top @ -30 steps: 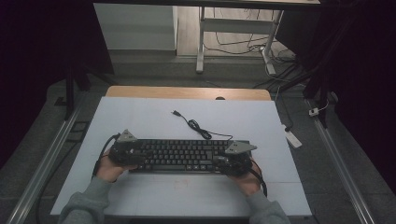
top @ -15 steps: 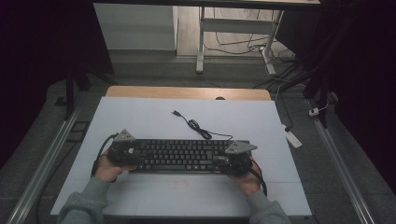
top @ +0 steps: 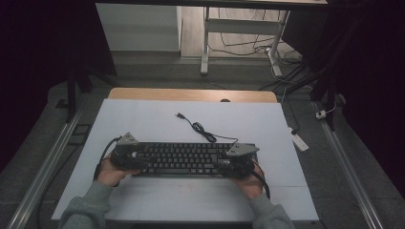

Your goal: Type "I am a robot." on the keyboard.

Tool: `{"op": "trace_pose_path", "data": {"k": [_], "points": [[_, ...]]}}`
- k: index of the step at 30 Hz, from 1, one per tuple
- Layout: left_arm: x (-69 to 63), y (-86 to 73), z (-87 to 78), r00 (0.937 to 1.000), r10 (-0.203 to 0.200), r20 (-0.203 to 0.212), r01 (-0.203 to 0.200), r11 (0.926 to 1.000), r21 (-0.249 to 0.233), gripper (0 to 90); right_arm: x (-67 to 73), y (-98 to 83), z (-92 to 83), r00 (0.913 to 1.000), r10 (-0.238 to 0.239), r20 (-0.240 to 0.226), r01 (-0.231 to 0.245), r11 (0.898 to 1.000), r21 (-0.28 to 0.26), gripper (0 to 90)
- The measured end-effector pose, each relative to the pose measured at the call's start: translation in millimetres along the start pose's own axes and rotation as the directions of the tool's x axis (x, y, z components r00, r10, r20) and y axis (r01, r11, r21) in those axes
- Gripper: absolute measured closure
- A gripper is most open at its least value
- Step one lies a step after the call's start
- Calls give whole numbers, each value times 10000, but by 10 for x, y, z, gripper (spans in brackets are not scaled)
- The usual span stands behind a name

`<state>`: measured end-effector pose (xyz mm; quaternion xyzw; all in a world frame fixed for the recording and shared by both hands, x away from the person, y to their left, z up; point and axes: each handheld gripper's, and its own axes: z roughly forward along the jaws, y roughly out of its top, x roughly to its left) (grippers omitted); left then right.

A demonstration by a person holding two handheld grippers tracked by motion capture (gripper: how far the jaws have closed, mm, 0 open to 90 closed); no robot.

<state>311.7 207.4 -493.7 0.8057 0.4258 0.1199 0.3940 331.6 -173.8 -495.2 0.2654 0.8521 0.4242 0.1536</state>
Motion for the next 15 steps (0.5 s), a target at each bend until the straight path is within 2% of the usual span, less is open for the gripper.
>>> {"op": "trace_pose_path", "data": {"k": [8, 15], "points": [[-15, 2, 1, 10000, 93, 15, -93, 10000, 15, 298, 52, 76, 27, 9998, -85, -199, 85, 10000, 11, 628], [-11, 0, 4, 9999, 103, 12, -103, 9999, 15, 298, 115, 129, 124, 9977, -202, -651, 214, 9996, 188, 765]]}}
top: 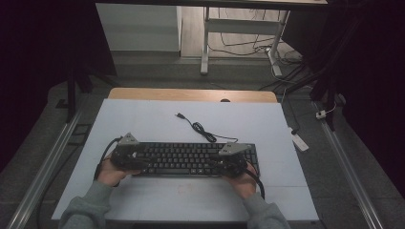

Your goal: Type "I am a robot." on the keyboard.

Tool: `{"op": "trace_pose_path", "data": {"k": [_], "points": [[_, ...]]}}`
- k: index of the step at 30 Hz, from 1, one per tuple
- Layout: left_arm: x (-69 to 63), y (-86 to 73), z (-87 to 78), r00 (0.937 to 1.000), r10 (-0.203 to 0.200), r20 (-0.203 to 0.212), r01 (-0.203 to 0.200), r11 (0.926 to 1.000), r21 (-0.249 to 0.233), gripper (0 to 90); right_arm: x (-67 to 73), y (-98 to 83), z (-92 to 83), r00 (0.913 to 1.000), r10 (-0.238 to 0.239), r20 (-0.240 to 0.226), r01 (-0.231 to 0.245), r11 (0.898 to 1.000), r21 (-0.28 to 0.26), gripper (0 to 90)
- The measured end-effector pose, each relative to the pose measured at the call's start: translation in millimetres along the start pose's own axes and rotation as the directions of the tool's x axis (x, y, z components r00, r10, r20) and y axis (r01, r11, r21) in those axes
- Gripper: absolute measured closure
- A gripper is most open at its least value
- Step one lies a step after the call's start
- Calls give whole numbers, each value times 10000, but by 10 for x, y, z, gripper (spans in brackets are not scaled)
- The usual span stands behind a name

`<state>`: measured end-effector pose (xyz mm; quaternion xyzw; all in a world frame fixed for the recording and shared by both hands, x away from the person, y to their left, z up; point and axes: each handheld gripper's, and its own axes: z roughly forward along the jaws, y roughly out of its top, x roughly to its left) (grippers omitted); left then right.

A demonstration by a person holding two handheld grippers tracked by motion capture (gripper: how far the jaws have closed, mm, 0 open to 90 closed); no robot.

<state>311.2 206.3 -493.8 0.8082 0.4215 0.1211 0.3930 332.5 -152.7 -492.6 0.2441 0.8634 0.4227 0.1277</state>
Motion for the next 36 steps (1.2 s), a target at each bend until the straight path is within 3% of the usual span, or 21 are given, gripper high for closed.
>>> {"op": "trace_pose_path", "data": {"k": [6, 23, 36], "points": [[-6, 2, 4, 10000, 89, -20, -89, 10000, 19, 298, 46, 40, 52, 9990, -151, -415, 150, 9999, -22, 891], [-28, 13, 22, 10000, 60, 26, -60, 10000, 25, 291, 196, 205, 286, 9953, -521, -817, 537, 9984, 175, 895], [-24, 10, 15, 10000, 70, -1, -70, 10000, 19, 287, 332, 353, 654, 9902, -730, -1194, 794, 9956, 490, 895]]}}
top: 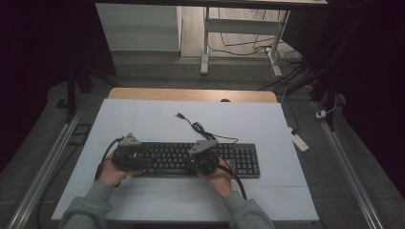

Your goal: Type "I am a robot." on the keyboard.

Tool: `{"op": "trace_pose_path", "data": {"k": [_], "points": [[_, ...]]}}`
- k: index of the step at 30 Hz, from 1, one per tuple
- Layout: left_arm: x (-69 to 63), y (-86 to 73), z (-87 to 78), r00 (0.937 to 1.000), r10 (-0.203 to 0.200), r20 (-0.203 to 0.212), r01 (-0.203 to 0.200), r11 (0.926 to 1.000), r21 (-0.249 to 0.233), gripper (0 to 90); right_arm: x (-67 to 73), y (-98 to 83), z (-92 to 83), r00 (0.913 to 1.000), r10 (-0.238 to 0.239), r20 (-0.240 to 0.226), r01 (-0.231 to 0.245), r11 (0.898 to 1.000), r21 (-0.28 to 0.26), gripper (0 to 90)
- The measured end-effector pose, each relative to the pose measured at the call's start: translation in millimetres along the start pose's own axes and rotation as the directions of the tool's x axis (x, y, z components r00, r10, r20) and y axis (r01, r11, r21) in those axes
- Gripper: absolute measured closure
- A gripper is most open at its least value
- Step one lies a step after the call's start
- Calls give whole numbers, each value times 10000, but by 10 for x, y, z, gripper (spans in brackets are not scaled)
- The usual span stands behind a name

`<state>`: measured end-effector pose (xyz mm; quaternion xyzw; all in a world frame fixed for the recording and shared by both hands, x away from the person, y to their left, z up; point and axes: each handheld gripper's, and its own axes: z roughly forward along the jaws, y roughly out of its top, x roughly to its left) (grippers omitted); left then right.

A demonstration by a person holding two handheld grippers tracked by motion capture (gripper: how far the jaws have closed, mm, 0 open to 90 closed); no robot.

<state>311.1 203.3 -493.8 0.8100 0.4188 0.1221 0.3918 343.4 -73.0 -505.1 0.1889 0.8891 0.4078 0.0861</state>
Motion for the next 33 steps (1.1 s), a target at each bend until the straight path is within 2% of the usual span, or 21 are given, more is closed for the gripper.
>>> {"op": "trace_pose_path", "data": {"k": [12, 26, 33], "points": [[-3, -2, 6, 10000, 63, -16, -63, 10000, 33, 284, -19, -19, 121, 10000, 20, -5, -20, 9996, 269, 895], [-15, -5, 27, 9999, 160, -26, -159, 9998, 133, 275, -15, -43, 171, 10000, -53, 10, 53, 9991, 421, 895], [-10, -7, 12, 9999, 154, -62, -154, 9998, 87, 274, 1, -33, 136, 9999, -62, 88, 60, 9998, 189, 896]]}}
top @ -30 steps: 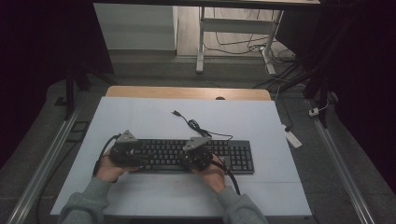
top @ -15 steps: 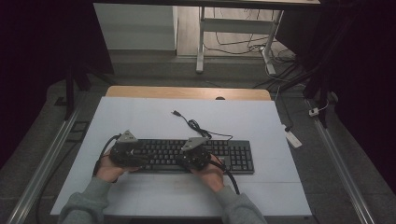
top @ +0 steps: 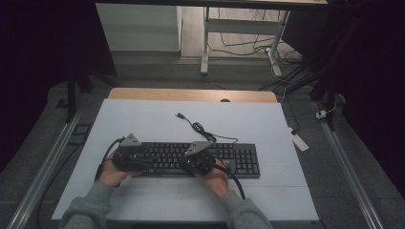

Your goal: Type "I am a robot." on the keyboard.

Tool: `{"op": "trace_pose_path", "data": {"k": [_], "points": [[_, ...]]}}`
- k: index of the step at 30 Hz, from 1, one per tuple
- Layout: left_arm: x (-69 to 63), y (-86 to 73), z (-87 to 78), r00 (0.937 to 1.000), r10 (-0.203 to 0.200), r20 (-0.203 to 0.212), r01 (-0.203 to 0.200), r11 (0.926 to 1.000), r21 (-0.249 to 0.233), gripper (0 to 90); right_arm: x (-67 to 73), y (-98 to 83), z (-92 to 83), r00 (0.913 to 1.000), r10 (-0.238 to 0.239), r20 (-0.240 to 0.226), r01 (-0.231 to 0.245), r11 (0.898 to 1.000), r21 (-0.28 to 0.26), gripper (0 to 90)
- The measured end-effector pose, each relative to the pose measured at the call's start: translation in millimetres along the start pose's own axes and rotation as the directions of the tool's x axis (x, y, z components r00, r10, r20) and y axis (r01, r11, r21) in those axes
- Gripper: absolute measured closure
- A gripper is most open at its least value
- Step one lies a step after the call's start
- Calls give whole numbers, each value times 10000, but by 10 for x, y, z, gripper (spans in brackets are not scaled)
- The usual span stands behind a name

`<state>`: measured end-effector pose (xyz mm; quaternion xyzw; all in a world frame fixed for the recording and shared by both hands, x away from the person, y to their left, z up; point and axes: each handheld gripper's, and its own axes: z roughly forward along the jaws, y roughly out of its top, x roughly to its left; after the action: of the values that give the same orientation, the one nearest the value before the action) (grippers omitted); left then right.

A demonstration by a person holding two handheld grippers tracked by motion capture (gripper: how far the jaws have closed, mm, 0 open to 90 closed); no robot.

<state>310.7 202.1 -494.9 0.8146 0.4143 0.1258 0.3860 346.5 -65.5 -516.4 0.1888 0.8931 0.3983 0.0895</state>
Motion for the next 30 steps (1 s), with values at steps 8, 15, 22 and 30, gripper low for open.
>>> {"op": "trace_pose_path", "data": {"k": [8, 15, 22, 30], "points": [[17, -6, 0, 10000, -2, -27, 2, 10000, 8, 272, -22, -17, -187, 9998, 157, 79, -151, 9978, -649, 851], [16, -6, -22, 10000, -51, -53, 50, 9999, -109, 272, -100, -147, -425, 9970, 588, 494, -542, 9945, -902, 669], [15, -7, -30, 10000, -37, -72, 36, 9999, -153, 271, -196, -321, -682, 9912, 896, 978, -790, 9911, -1073, 600], [16, -10, -36, 10000, -33, -73, 32, 9999, -156, 270, -284, -512, -893, 9807, 1150, 1578, -982, 9890, -1106, 563]]}}
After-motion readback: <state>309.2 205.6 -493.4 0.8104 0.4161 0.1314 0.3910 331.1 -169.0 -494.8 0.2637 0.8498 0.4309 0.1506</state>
